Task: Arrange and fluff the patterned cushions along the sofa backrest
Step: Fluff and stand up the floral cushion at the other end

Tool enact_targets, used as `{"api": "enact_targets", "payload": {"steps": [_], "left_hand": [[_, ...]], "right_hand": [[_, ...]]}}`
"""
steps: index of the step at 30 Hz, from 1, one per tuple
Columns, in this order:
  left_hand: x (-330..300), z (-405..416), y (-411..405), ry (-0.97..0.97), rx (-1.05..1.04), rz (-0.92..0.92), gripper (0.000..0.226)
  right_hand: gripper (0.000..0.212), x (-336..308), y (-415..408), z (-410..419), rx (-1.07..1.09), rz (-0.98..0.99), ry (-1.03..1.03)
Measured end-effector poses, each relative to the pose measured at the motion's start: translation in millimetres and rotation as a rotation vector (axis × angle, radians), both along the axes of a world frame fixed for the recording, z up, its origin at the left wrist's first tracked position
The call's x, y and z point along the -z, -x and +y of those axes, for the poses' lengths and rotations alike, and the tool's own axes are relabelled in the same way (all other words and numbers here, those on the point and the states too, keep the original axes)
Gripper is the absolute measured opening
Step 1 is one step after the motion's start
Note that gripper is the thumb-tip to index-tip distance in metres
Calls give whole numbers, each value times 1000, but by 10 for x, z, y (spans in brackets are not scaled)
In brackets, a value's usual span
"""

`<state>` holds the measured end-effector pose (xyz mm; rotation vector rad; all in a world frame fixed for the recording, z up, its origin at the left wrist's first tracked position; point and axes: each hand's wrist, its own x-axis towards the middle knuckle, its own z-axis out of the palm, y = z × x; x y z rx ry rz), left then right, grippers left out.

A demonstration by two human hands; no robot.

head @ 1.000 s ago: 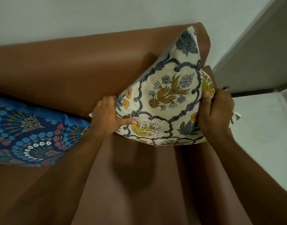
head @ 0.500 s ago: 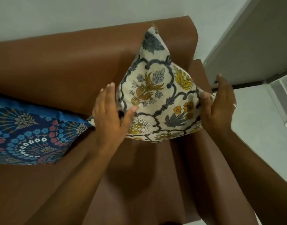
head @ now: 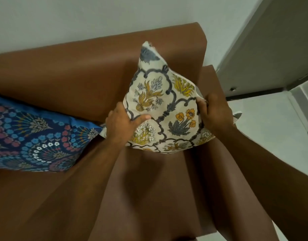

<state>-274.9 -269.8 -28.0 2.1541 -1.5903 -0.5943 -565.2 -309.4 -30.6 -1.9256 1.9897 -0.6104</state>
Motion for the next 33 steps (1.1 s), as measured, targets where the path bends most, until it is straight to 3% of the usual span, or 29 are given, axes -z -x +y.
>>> {"api": "enact_targets", "payload": {"steps": [6, 13, 19, 23, 25, 28, 30, 33], "left_hand": [[-125, -430, 169, 273, 176, -100, 85], [121, -484, 288, 285, 179, -153, 95], [200, -457, 360, 272, 175, -112, 93], [192, -259, 427, 321, 14, -41, 101], [196, -51, 478, 334, 98, -93, 111], [309, 85, 430, 169, 402, -312, 136], [285, -4, 281, -49, 341, -289, 157], [185, -212, 117, -289, 216, -178, 162]], "right_hand": [[37, 110, 175, 310, 303, -65, 71], [44, 104, 282, 217, 305, 36, -71], [47, 185, 428, 318, 388, -8, 22], [53, 27, 302, 356, 268, -96, 235], [61, -86, 47, 409, 65, -93, 336], [86, 70, -57, 383, -147, 100, 219], [107, 98, 63, 318, -58, 58, -11], [98, 30, 107, 212, -19, 86, -94]]}}
